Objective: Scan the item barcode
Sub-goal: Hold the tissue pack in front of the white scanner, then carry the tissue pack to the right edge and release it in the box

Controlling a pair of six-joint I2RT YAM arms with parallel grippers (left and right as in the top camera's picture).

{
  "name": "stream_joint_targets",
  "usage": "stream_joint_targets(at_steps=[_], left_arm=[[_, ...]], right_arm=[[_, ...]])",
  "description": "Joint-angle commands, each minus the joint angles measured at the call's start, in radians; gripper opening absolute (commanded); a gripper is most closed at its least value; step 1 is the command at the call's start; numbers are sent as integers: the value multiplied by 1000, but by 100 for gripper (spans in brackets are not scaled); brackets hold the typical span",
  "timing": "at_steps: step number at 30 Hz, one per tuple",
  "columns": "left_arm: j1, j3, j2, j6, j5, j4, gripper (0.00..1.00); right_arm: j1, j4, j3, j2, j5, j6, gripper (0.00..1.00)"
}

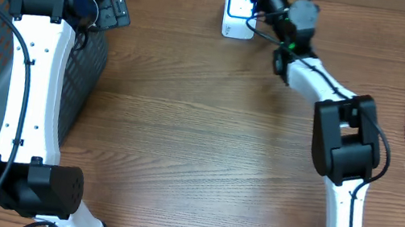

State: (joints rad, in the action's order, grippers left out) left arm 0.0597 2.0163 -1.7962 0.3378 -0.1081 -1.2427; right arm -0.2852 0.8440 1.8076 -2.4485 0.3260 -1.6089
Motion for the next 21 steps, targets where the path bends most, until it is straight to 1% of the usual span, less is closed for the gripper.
stream_joint_targets(at_steps=[1, 3, 4, 5, 6, 8, 10, 12, 14, 16, 17, 18, 20, 21], left_arm=[[-1, 0, -11, -1, 5, -3, 100], [-1, 0, -11, -1, 4, -3, 100], [-1, 0, -11, -1, 4, -3, 100], [-1, 0, -11, -1, 5, -3, 100], [-1, 0, -11, -1, 4, -3, 100], [-1, 0, -11, -1, 5, -3, 100], [-1, 0, -11, -1, 4, -3, 100], [-1, 0, -11, -1, 4, -3, 100], [-1, 0, -11, -1, 5, -3, 100], [-1, 0, -11, -1, 5, -3, 100], [-1, 0, -11, -1, 5, -3, 100], [-1, 0, -11, -1, 5, -3, 100], [-1, 0, -11, -1, 5, -3, 100], [-1, 0, -11, -1, 5, -3, 100]], right_arm=[[20, -26, 18, 88, 156, 409, 9], [27, -130, 18, 141, 181, 547, 8], [30, -241, 18, 182, 180, 641, 8], [32, -316, 18, 208, 172, 703, 8], [37, -528, 18, 277, 99, 849, 8], [39, -789, 18, 364, -73, 1005, 9], [39, -1006, 18, 441, -258, 1136, 9], [39, -1224, 18, 513, -486, 1263, 12], [40, -1409, 18, 555, -722, 1328, 13], [48, -1590, 18, 568, -948, 1346, 15], [62, -1716, 16, 568, -1058, 1344, 16], [79, -1799, 3, 561, -1099, 1344, 17], [128, -1912, -39, 553, -1108, 1340, 22], [171, -1949, -80, 546, -1111, 1316, 25]])
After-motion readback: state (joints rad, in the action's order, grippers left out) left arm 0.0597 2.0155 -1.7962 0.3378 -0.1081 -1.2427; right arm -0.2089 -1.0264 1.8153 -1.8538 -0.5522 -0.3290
